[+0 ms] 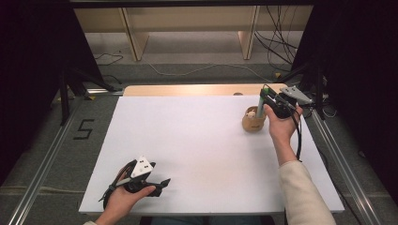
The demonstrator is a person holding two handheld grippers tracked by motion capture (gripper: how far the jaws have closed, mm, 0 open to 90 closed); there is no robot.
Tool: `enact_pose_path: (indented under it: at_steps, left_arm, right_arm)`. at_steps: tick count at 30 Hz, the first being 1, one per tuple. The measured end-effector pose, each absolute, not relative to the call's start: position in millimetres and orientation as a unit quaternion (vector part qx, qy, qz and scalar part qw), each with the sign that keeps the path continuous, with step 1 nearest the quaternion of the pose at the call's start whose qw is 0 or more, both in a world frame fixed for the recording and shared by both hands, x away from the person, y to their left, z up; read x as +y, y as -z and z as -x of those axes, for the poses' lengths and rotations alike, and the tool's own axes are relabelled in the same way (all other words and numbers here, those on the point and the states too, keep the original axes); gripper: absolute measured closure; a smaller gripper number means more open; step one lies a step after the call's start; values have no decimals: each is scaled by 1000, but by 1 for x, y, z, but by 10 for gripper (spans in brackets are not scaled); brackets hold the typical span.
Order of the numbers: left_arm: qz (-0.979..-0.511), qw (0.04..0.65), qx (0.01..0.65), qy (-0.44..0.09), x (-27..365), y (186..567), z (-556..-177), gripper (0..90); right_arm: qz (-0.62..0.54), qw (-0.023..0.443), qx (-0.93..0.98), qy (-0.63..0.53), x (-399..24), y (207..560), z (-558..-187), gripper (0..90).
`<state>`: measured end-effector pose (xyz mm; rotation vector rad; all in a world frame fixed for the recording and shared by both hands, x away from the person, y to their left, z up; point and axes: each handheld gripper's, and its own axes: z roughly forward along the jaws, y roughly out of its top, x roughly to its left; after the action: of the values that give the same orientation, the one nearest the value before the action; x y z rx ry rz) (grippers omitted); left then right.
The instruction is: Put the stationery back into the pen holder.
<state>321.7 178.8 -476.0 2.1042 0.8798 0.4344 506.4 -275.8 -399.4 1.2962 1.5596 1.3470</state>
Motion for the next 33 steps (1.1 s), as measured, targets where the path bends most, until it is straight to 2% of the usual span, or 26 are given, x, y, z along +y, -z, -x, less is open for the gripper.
enact_pose_path:
  at_steps: [33]
  left_arm:
    - [-832, 398, 347, -172, 179, 476, -322, 194]
  right_arm:
    - [-513, 327, 631, -481, -275, 433, -509, 671]
